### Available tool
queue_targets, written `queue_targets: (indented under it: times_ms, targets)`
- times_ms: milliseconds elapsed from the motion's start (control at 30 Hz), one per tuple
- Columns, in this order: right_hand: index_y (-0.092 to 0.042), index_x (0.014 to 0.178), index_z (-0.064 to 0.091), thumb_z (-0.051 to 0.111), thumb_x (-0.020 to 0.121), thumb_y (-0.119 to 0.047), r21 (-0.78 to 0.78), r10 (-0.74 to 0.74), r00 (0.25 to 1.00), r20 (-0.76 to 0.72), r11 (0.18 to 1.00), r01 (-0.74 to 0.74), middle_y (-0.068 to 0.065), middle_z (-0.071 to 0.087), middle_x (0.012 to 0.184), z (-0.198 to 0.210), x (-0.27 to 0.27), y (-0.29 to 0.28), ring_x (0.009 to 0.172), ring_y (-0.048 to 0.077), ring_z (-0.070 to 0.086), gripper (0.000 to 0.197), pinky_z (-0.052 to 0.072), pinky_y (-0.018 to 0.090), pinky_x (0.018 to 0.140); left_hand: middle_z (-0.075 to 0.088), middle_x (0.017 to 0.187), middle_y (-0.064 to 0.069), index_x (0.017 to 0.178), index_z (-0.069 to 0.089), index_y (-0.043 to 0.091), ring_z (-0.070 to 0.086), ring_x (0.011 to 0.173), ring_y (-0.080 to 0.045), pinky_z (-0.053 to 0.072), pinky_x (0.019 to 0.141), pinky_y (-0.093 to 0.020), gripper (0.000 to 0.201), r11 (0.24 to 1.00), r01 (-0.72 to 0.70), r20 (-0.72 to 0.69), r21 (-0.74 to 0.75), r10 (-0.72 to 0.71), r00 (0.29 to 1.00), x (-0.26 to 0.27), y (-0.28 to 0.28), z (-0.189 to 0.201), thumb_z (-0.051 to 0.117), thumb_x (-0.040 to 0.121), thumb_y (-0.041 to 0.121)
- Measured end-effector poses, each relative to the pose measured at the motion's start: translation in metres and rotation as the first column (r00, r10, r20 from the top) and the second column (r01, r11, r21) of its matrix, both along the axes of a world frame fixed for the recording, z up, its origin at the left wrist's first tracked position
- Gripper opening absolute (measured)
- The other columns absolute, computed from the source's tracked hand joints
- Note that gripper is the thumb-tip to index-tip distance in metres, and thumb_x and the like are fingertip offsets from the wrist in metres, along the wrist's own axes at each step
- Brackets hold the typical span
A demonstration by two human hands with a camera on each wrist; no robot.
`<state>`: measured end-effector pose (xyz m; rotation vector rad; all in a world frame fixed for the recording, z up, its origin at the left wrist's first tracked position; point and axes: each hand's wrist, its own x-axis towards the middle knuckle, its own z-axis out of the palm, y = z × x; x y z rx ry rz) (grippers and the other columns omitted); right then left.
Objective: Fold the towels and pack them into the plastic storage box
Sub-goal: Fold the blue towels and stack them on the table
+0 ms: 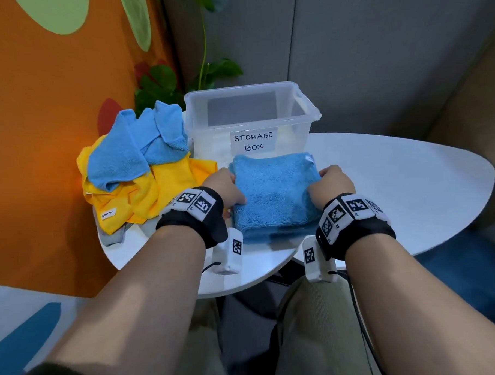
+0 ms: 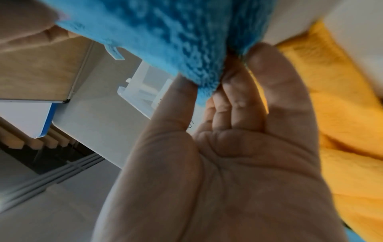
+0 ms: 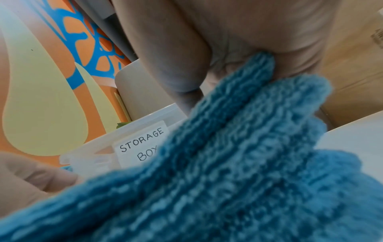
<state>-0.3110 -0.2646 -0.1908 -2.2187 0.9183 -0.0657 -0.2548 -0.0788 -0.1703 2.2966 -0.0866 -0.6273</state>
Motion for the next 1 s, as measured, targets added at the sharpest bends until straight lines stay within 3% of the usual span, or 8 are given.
queue_targets:
  times_ms: [100,300,433,533,633,733,867,1000]
  targets:
    - [-0.013,0.119,0.047,0.046,0.089,-0.008,-0.035,0.010,0.997,0.075,0.999,-0.008,0.006,0.055,0.097,0.000,0.002,-0.002,0.079,0.023,0.049,0.030,0.038,0.030,0.067,0.061,0.110,-0.015,0.092,0.047,0.016,0.063,0.101,-0.032,0.057,0.082,-0.047,0.028,0.999,-0.044,0.008,-0.016,0.045,0.999,0.002,0.002,-0.002,0.071,0.084,0.005]
    - [-0.016,0.120,0.048,0.048,0.089,-0.010,-0.059,0.036,0.997,0.073,0.998,-0.031,0.007,0.060,0.103,-0.004,0.005,-0.002,0.080,0.022,0.051,0.032,0.037,0.028,0.065,0.057,0.114,-0.011,0.122,0.039,0.018,0.061,0.101,-0.030,0.057,0.082,-0.045,0.055,0.998,-0.038,0.032,0.044,0.036,0.999,0.008,0.006,-0.010,0.075,0.081,0.010]
    - [-0.016,0.127,0.047,0.049,0.089,-0.011,-0.183,0.042,0.999,0.025,0.982,-0.036,0.010,0.052,0.124,0.002,0.006,0.000,0.108,0.029,0.054,0.039,0.045,0.038,0.087,0.052,0.120,-0.009,0.134,0.035,0.020,0.058,0.099,-0.027,0.051,0.077,-0.035,0.069,0.974,0.052,0.225,0.220,-0.102,0.969,0.014,0.006,-0.012,0.076,0.079,0.020]
    - [-0.021,0.134,0.044,0.052,0.090,-0.021,-0.318,0.143,0.988,0.055,0.941,-0.118,0.006,0.042,0.137,0.006,0.012,0.007,0.121,0.029,0.047,0.044,0.039,0.042,0.099,0.033,0.147,-0.006,0.138,0.041,0.036,0.043,0.126,-0.030,0.042,0.101,-0.041,0.062,0.885,0.228,0.350,0.405,-0.380,0.856,0.017,0.000,-0.008,0.064,0.085,0.015]
    - [-0.017,0.138,0.040,0.057,0.086,-0.040,-0.330,0.370,0.929,-0.026,0.874,-0.357,0.005,0.038,0.143,-0.005,0.019,0.017,0.129,0.025,0.042,0.059,0.036,0.042,0.106,0.035,0.151,0.000,0.141,0.042,0.034,0.037,0.134,-0.026,0.038,0.107,-0.045,0.059,0.743,0.379,0.240,0.552,-0.577,0.781,0.014,-0.006,-0.003,0.061,0.087,0.018]
    - [-0.014,0.141,0.031,0.059,0.075,-0.066,-0.297,0.415,0.871,-0.262,0.824,-0.482,0.007,0.026,0.148,-0.025,0.015,0.021,0.138,0.022,0.028,0.088,0.030,0.049,0.109,0.042,0.146,-0.006,0.146,0.035,0.018,0.043,0.131,-0.024,0.039,0.106,-0.037,0.070,0.645,0.458,0.071,0.612,-0.622,0.780,0.009,-0.006,-0.003,0.069,0.085,0.027]
    - [-0.014,0.152,0.005,0.053,0.071,-0.078,-0.302,0.399,0.831,-0.388,0.796,-0.524,0.001,-0.006,0.159,-0.033,0.005,0.020,0.147,0.015,-0.003,0.114,0.017,0.059,0.112,0.008,0.162,0.004,0.155,0.010,0.021,0.017,0.147,-0.016,0.022,0.116,-0.032,0.097,0.599,0.523,-0.032,0.606,-0.639,0.769,0.008,0.003,-0.006,0.072,0.083,0.037]
    - [-0.013,0.152,0.002,0.053,0.067,-0.082,-0.307,0.396,0.814,-0.426,0.783,-0.541,0.005,-0.008,0.159,-0.033,0.009,0.022,0.147,0.018,-0.005,0.121,0.015,0.059,0.113,0.001,0.162,0.009,0.155,0.006,0.025,0.012,0.148,-0.013,0.021,0.118,-0.034,0.105,0.613,0.535,-0.048,0.581,-0.630,0.775,0.011,0.008,-0.011,0.076,0.078,0.041]
